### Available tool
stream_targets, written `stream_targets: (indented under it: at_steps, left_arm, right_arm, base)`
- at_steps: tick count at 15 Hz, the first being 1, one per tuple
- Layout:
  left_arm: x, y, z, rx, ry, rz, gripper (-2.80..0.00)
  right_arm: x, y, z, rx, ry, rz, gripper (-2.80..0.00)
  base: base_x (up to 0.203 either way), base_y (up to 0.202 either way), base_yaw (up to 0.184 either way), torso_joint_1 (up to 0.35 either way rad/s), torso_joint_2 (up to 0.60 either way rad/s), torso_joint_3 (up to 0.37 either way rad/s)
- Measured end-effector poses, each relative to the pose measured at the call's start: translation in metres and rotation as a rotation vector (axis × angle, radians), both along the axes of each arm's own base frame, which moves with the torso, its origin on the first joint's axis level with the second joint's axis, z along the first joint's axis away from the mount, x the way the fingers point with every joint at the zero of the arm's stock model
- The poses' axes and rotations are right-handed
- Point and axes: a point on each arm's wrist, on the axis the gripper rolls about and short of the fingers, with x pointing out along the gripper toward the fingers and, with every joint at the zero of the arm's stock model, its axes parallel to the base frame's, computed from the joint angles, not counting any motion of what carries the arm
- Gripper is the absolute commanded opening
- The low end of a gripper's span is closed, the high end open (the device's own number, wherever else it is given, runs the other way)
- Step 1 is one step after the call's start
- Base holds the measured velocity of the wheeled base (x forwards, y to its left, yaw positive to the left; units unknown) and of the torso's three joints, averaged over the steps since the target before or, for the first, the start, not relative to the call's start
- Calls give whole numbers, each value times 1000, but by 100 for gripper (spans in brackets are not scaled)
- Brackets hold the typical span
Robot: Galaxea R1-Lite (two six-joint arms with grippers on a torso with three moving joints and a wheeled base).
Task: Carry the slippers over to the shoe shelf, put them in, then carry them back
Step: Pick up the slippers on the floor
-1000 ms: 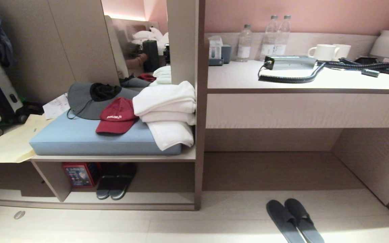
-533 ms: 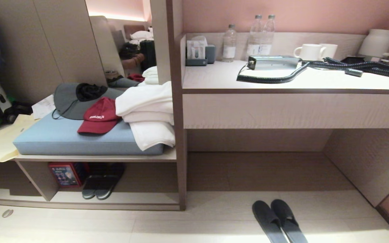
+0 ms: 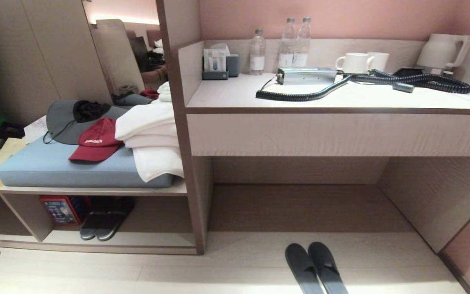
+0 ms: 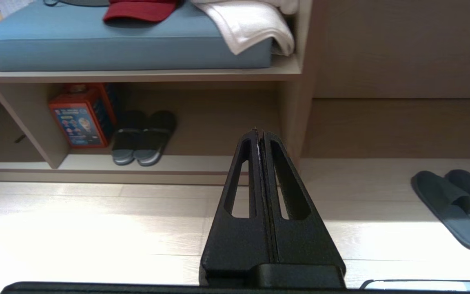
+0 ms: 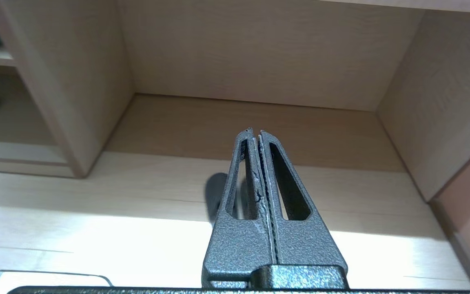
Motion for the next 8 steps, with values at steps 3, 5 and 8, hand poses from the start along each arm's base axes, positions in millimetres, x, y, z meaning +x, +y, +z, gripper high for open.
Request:
stream_targets:
  at_steps: [3,5,8]
  left_arm:
    - [0,0,0,0,0,0,-280]
    - [0,0,0,0,1,1,-280]
    - [0,0,0,0,0,0,-280]
  right_arm:
    - [0,0,0,-1,0,0,-280]
    - [0,0,0,-1,0,0,-280]
    - [0,0,0,-1,0,0,-280]
  base:
    - [0,-195,2,2,2,3]
    - [0,-180,1,2,4,5]
    - [0,-36,0,1,4,1]
